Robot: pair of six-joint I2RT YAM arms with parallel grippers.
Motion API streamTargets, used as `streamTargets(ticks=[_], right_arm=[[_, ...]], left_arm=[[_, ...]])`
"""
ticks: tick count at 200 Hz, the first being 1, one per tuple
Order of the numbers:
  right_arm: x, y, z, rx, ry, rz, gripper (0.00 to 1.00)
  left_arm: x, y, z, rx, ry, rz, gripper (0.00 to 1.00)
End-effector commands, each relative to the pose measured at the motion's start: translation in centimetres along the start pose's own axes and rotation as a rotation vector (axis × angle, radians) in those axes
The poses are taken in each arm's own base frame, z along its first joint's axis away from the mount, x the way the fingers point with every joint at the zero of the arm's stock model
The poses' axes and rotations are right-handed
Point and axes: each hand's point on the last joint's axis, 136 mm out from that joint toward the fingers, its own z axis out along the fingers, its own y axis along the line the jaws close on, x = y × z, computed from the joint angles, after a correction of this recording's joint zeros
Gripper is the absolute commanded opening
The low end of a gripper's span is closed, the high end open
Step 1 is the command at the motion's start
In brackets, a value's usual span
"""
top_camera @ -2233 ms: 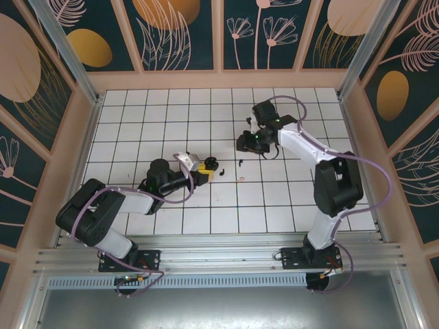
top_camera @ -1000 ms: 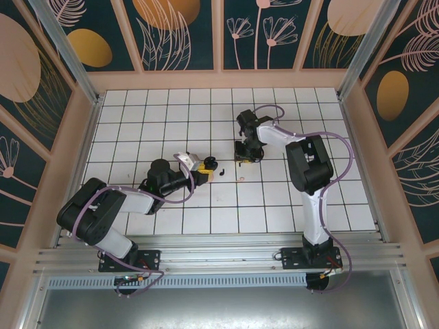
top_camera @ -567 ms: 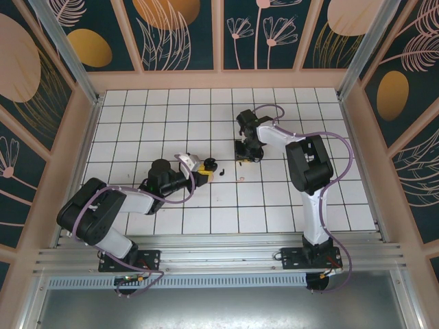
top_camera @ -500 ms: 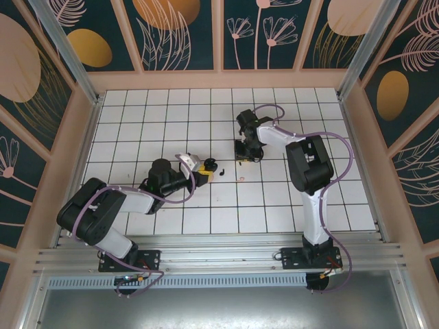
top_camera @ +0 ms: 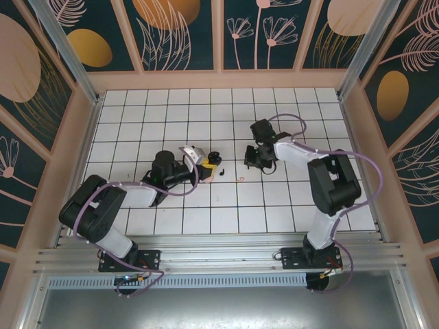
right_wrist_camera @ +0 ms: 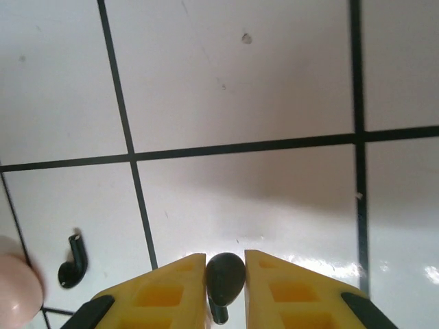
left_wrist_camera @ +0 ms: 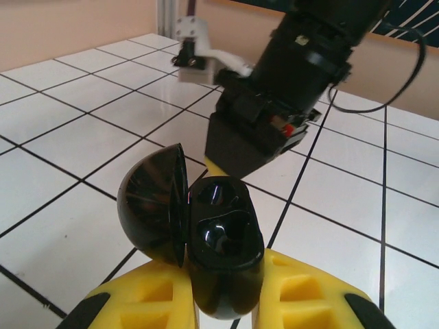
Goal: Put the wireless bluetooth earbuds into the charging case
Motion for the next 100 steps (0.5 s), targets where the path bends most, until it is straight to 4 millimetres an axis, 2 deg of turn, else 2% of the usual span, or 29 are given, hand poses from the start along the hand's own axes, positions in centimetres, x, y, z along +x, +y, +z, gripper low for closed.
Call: streamTargets(ticks=[1,42,57,60,66,100], right_arm=[[-1.6,0.4,-1.8,-0.060,-0.131,0.056,0.20],[-1.8,0.4,-3.8,-0.110,-0.217,0.139,0.20],[-1.5,0.4,-3.8,-0.101,-0.212,0.149,0.20],[-1.4,0.4,-3.7,-0.098,-0.211,0.148,0.20],[-1.2,0.3,-3.6,-0.089,-0.207,0.146,0.20],[-0.8,0.2,-3.6,-0.097,-0.223,0.162,0.20]], left_arm=[[-1.1,-0.1,0.9,0.051,-0.023,-0.021,0.13],[-3.0,0.2,2.5,0.103,-0.047,-0.053,0.12],[-3.7,0.1,2.9,0.133,-0.056,-0.058,0.12],[-2.9,0.2,3.3,0.140,-0.037,-0.073,0.12],[-2.9,0.3,3.6,0.149,-0.032,-0.082,0.12],[-3.8,0.2,4.2,0.186,-0.068,-0.104,0.12]])
